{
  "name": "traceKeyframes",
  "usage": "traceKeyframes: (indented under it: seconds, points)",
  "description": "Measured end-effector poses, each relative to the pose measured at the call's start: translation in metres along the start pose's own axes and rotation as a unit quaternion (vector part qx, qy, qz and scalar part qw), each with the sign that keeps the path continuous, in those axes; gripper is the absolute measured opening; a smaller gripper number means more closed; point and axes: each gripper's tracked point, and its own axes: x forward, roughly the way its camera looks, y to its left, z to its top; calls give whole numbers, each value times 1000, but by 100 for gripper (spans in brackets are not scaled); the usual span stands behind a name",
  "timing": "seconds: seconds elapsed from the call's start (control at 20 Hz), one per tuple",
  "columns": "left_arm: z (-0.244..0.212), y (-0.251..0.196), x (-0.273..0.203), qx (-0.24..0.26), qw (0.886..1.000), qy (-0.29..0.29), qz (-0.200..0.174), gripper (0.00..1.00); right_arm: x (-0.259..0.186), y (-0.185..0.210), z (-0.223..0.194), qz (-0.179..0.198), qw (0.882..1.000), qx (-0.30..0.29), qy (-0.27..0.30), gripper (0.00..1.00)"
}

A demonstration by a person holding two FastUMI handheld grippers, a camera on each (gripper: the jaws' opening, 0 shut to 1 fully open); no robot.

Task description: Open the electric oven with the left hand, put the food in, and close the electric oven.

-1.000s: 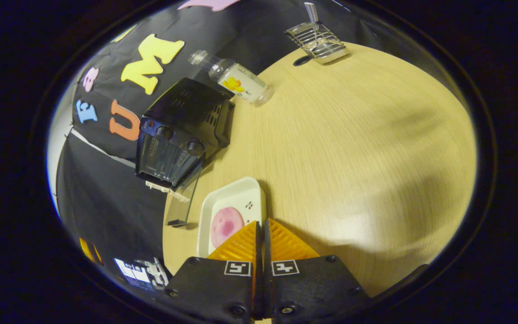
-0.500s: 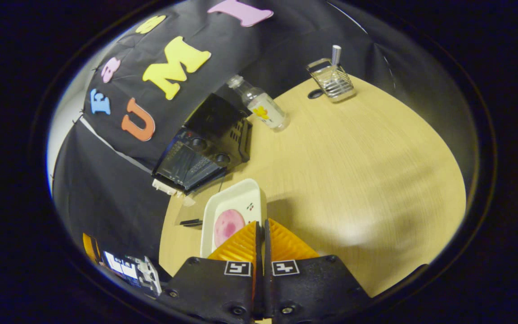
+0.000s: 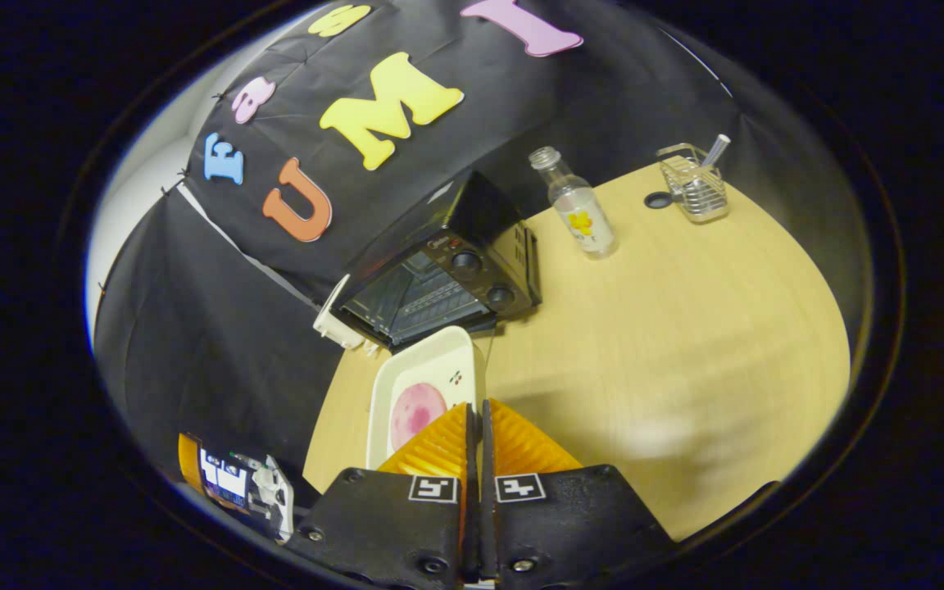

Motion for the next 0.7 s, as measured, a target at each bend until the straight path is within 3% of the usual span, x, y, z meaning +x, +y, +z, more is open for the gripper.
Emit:
traceKeyframes:
  seconds: [0.35, 0.7]
  points:
    - [-6, 17, -5, -8, 1000, -7, 1, 96, 77, 57, 6, 8, 999, 39, 9, 4]
    - [-24, 38, 1, 0, 1000, -3, 12, 96, 149, 72, 29, -25, 990, 122, -58, 4]
